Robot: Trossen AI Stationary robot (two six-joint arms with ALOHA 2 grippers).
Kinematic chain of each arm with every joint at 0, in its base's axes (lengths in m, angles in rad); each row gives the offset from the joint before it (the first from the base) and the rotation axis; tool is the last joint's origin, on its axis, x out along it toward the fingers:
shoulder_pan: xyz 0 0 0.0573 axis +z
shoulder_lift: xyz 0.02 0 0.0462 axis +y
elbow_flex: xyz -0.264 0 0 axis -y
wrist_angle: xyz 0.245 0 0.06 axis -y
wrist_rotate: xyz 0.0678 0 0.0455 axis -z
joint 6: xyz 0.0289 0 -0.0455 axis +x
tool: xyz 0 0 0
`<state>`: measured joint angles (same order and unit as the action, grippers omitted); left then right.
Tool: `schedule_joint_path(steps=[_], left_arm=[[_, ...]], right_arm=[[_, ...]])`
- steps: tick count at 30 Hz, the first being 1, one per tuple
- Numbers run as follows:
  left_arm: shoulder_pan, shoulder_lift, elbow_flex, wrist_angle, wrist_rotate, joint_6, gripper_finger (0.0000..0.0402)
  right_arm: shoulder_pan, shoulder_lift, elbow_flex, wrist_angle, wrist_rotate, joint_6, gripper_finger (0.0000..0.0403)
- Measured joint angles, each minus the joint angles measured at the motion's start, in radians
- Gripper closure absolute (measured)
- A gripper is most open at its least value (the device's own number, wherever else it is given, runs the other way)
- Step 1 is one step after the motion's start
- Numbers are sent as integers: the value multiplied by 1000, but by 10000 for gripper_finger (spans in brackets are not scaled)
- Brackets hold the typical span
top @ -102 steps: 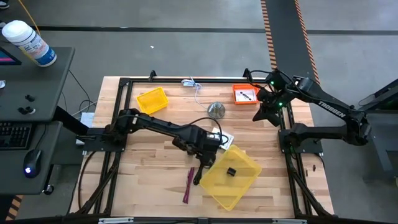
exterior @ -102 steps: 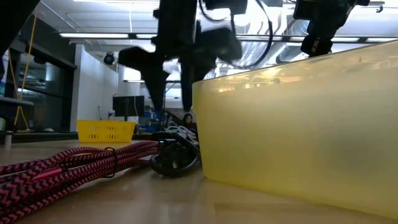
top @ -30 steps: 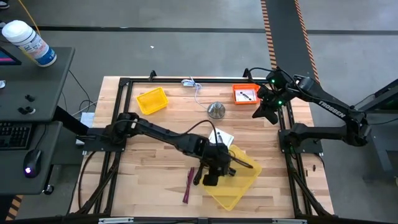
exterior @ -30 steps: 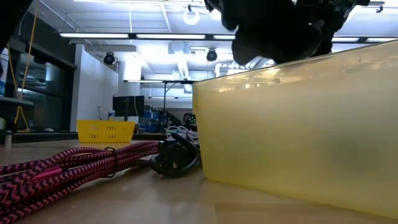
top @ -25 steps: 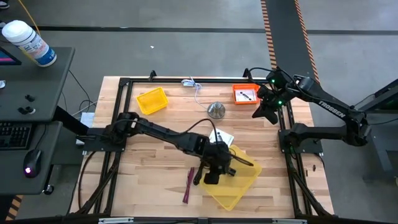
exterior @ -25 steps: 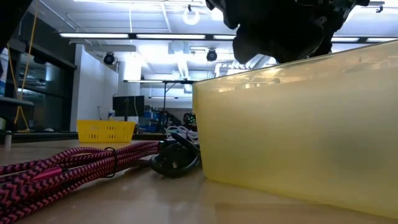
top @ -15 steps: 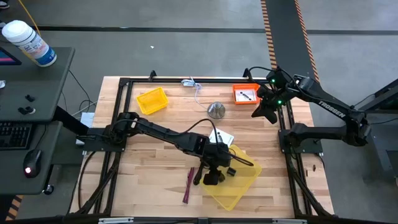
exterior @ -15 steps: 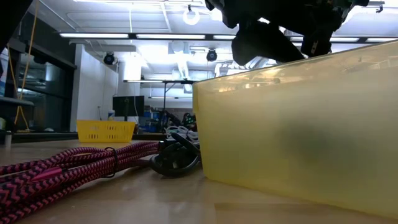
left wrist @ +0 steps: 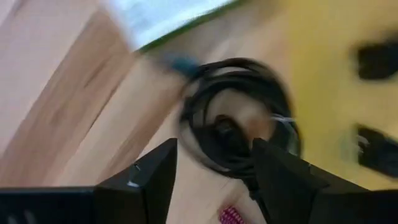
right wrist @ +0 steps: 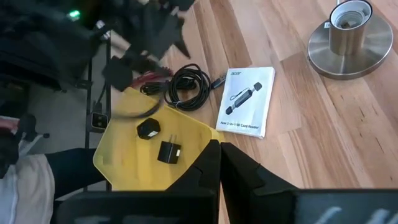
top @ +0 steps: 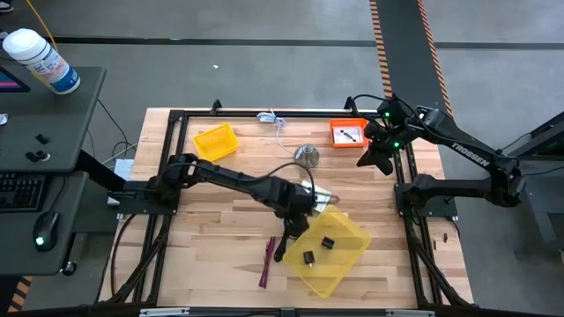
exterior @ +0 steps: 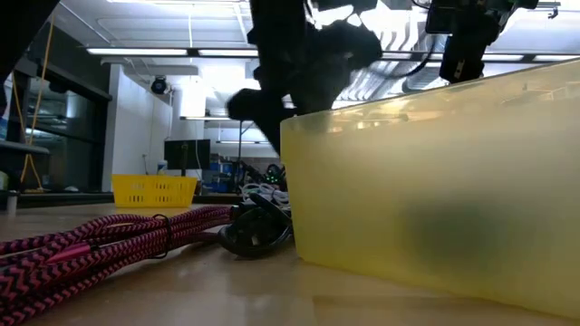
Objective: Pick and place items into bin
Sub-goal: Put the top black USB cable into the yellow bin
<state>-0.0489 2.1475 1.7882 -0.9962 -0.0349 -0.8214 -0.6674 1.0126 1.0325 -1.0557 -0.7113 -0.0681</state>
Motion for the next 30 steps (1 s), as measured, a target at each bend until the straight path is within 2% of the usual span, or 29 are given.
schedule_joint_path(steps=[3,8,11,18,26,30], left_arm=[[28,0,0,-9,46,-103,218],[58,0,0,101,124,-77,218],[64,5,0,108,120,-78,214],[69,12,0,6,82,-106,197],[75,44,-1,0,119,-107,155],[75,58,-1,8,116,-104,149]], right_arm=[[0,0,0,7,0,0,402],[0,0,0,8,0,0,402],[0,0,0,8,0,7,403],[0,0,0,7,1,8,402],[0,0,0,8,2,1,402],[0,0,-1,7,2,0,402]])
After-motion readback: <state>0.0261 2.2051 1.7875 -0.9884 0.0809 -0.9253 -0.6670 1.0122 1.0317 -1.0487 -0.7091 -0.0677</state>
